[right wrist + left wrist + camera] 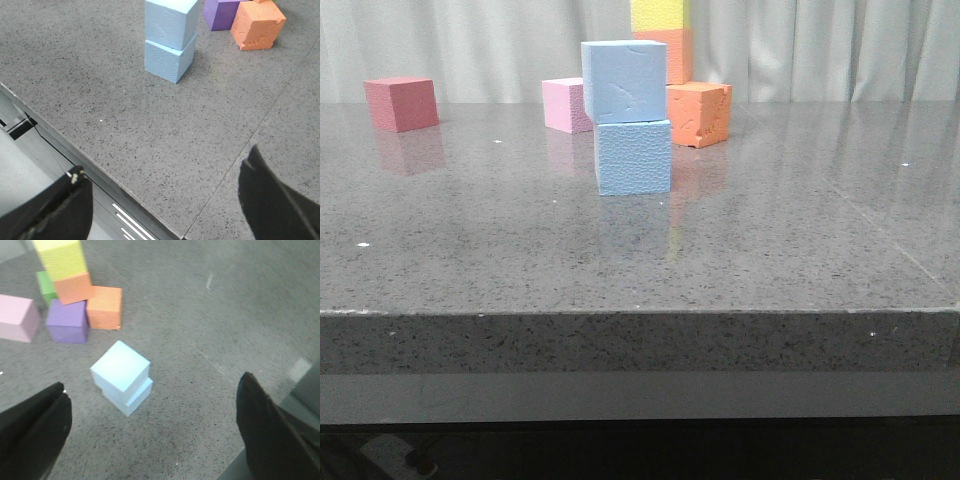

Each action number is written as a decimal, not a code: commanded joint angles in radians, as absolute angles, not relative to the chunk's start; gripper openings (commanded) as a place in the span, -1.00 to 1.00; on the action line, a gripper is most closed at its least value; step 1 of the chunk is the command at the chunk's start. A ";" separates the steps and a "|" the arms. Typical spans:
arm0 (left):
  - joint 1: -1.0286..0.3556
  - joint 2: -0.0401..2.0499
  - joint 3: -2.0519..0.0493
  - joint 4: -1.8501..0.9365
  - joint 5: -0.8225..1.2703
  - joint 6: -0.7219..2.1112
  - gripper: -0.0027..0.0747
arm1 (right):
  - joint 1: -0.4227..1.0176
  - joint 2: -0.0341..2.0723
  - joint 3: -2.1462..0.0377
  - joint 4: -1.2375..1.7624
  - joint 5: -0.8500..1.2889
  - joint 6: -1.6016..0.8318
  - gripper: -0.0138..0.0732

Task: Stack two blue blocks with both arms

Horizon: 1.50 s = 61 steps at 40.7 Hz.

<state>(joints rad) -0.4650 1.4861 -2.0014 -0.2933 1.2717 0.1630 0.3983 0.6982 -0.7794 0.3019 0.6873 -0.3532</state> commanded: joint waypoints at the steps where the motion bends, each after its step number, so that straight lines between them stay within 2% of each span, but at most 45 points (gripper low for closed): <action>1: -0.473 1.387 -1.970 -0.272 1.274 0.119 0.75 | 0.389 0.695 -0.805 0.318 0.621 -0.360 0.71; 13: -0.473 1.088 -1.537 -0.212 1.220 0.119 0.75 | 0.389 0.695 -0.805 0.318 0.627 -0.360 0.71; 23: -0.473 0.798 -1.120 -0.197 1.014 0.119 0.75 | 0.389 0.695 -0.805 0.318 0.627 -0.360 0.71; 33: -0.473 0.583 -0.853 -0.211 0.878 0.119 0.75 | 0.389 0.695 -0.805 0.318 0.620 -0.360 0.71; 40: -0.473 0.537 -0.774 -0.211 0.872 0.119 0.75 | 0.389 0.695 -0.805 0.318 0.619 -0.360 0.71; 55: -0.473 0.537 -0.758 -0.211 0.870 0.119 0.75 | 0.389 0.695 -0.805 0.318 0.625 -0.360 0.71; 58: -0.473 0.537 -0.758 -0.211 0.870 0.119 0.67 | 0.389 0.695 -0.805 0.318 0.635 -0.360 0.70; 61: -0.473 0.537 -0.758 -0.209 0.870 0.119 0.50 | 0.389 0.695 -0.805 0.318 0.639 -0.360 0.61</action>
<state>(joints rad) -0.4671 0.5335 -0.7341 -0.1892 0.9420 0.1305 0.3983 0.6982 -0.7794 0.3019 0.6893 -0.3534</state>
